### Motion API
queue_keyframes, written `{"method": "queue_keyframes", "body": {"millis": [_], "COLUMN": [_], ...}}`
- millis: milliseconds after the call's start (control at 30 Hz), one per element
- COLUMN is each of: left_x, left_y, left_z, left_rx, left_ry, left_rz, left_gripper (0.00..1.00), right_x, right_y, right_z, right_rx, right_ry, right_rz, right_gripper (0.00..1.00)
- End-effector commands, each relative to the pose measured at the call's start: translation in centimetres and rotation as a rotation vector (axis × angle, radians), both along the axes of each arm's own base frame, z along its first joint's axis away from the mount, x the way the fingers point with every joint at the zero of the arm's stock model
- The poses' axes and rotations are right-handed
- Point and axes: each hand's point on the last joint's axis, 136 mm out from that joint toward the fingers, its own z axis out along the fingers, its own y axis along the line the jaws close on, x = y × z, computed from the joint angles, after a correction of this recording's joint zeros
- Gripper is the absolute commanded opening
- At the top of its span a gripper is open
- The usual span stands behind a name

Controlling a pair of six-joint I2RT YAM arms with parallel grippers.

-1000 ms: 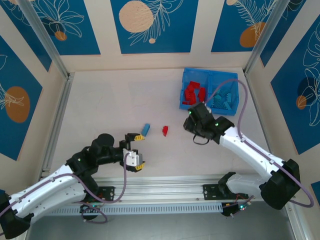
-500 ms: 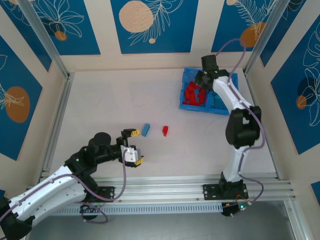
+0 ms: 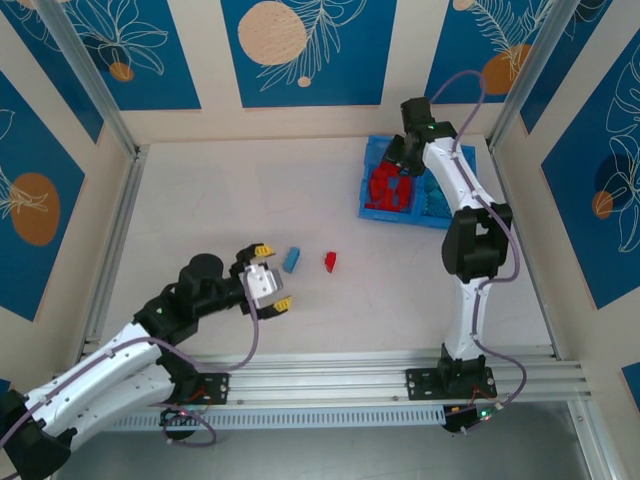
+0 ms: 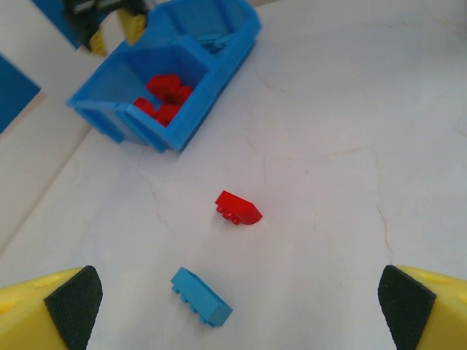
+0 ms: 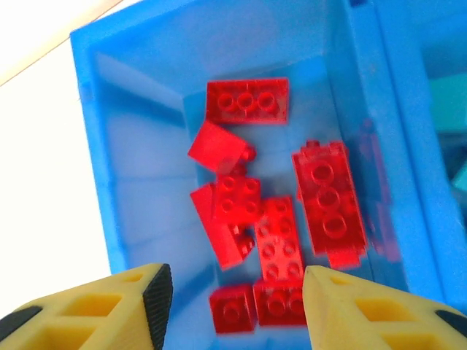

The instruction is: Sort the legos into containers by color

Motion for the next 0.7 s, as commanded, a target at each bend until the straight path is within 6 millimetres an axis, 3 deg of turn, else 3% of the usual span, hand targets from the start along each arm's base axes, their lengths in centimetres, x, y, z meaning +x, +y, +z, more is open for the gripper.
{"method": "queue_keyframes", "body": {"millis": [0, 100, 233, 400, 467, 567, 667], "left_x": [2.9, 5.9, 8.2, 10.7, 11.6, 12.7, 13.5], "left_y": [0.2, 1.6, 2.8, 2.2, 2.2, 1.1, 0.1], "left_z": [4.8, 3.4, -0.1, -4.3, -6.1, -8.3, -10.6], "left_rx": [-0.269, -0.337, -0.273, -0.197, -0.149, -0.098, -0.059], "left_ry": [0.136, 0.342, 0.533, 0.685, 0.736, 0.798, 0.850], "left_rz": [0.207, 0.482, 0.735, 0.864, 0.929, 0.945, 0.954], "left_gripper": [1.00, 1.00, 1.00, 0.97, 0.95, 0.92, 0.88], "right_x": [-4.2, -8.9, -16.2, -25.7, -28.6, -32.1, -34.3], "right_y": [1.6, 3.8, 6.2, 7.7, 7.8, 8.2, 9.0], "right_z": [5.1, 7.2, 9.5, 8.7, 7.9, 7.2, 6.8], "right_rx": [0.082, 0.148, 0.224, 0.306, 0.340, 0.404, 0.460], "right_ry": [-0.063, -0.109, -0.175, -0.187, -0.173, -0.140, -0.085], "right_rz": [0.075, 0.182, 0.331, 0.415, 0.428, 0.481, 0.545], "right_gripper": [0.54, 0.55, 0.57, 0.62, 0.64, 0.66, 0.68]}}
